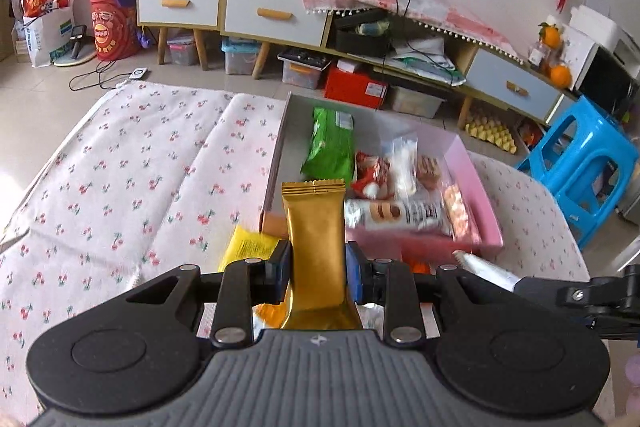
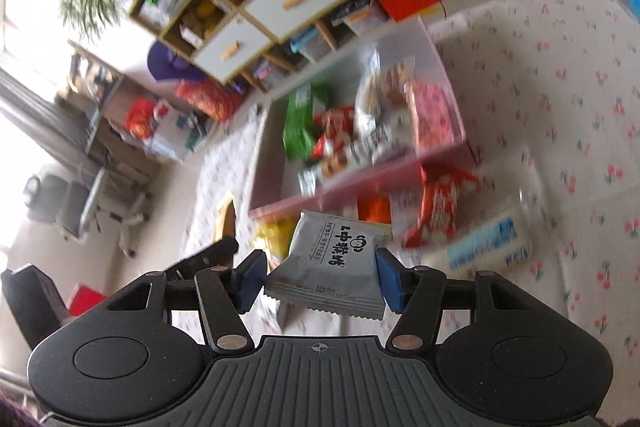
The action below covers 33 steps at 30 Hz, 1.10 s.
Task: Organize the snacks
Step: 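Carry gold bar and white packet into the pink box and release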
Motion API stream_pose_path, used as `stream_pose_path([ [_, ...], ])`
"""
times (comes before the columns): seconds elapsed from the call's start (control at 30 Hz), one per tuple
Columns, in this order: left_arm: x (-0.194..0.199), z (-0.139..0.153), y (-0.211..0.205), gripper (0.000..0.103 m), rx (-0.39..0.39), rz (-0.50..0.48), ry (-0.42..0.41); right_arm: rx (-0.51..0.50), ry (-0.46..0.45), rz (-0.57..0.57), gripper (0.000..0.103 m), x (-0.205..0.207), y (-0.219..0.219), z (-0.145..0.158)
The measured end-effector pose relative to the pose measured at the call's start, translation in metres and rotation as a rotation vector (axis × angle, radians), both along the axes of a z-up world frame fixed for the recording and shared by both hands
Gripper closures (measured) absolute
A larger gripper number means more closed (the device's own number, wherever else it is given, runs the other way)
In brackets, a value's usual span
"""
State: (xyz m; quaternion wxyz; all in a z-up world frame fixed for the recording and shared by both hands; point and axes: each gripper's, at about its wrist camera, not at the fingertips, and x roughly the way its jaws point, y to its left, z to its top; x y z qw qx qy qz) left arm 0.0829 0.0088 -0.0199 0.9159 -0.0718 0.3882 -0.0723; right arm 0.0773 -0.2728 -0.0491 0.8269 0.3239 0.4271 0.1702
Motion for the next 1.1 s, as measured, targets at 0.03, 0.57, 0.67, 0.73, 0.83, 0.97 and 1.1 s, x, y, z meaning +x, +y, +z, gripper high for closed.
stream_pose_path([
  [0.03,0.004,0.001,0.000,0.077,-0.004,0.001,0.001,0.010,-0.009,-0.015,0.044,0.004,-0.003,0.001],
  [0.57,0.069,-0.023,-0.001,0.077,0.045,-0.060,-0.018,0.106,-0.052,-0.187,0.044,0.056,-0.029,-0.018],
  [0.67,0.072,-0.032,-0.001,0.077,0.065,-0.048,0.001,0.106,-0.062,-0.201,0.044,0.061,-0.030,-0.022],
  [0.73,0.075,-0.034,-0.004,0.077,0.081,-0.046,0.010,0.105,-0.067,-0.206,0.044,0.064,-0.030,-0.024],
  [0.83,0.076,-0.036,-0.008,0.077,0.137,-0.054,0.017,0.096,-0.081,-0.211,0.044,0.069,-0.030,-0.027],
  [0.97,0.080,-0.039,-0.007,0.077,0.149,-0.053,0.030,0.052,-0.088,-0.212,0.044,0.079,-0.024,-0.029],
  [1.1,0.079,-0.039,-0.007,0.076,0.138,-0.056,0.012,0.014,-0.107,-0.223,0.044,0.092,-0.020,-0.034],
])
